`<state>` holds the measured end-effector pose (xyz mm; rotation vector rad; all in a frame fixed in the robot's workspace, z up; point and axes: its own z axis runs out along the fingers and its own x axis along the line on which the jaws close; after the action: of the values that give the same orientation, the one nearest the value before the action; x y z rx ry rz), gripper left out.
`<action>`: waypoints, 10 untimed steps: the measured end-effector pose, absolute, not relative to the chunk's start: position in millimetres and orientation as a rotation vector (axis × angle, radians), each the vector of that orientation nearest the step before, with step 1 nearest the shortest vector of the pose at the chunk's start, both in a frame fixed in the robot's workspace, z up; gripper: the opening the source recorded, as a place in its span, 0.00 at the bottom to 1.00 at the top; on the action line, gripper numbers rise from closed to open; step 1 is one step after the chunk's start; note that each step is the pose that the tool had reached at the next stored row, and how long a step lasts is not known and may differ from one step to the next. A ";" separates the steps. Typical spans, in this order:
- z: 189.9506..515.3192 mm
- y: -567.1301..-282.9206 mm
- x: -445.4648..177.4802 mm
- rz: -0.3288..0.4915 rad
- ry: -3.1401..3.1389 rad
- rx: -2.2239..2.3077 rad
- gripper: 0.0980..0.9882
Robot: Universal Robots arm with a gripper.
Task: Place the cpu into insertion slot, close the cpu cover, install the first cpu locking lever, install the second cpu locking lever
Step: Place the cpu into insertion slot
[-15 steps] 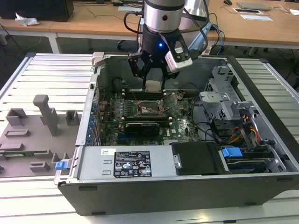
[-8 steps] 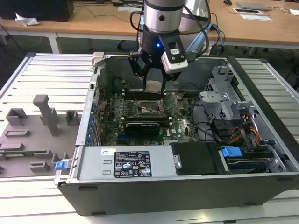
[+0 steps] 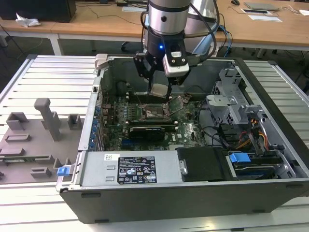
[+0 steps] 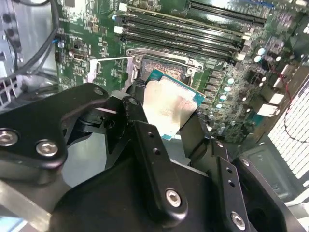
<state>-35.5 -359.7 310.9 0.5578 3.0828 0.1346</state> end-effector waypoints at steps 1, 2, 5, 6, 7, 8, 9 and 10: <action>310.7 -359.7 -35.5 0.134 3.078 0.580 0.50; 310.6 -359.7 -35.5 0.134 3.072 0.606 0.50; 310.1 -359.7 -35.5 0.133 3.055 0.678 0.50; 310.0 -359.7 -35.5 0.132 3.047 0.708 0.50; 309.7 -359.7 -35.5 0.132 3.035 0.755 0.50; 309.5 -359.7 -35.5 0.131 3.026 0.785 0.50; 309.1 -359.7 -35.5 0.129 3.014 0.826 0.50; 308.8 -359.7 -35.5 0.127 3.005 0.855 0.50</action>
<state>-35.5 -359.7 308.8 0.8553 3.0047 0.1274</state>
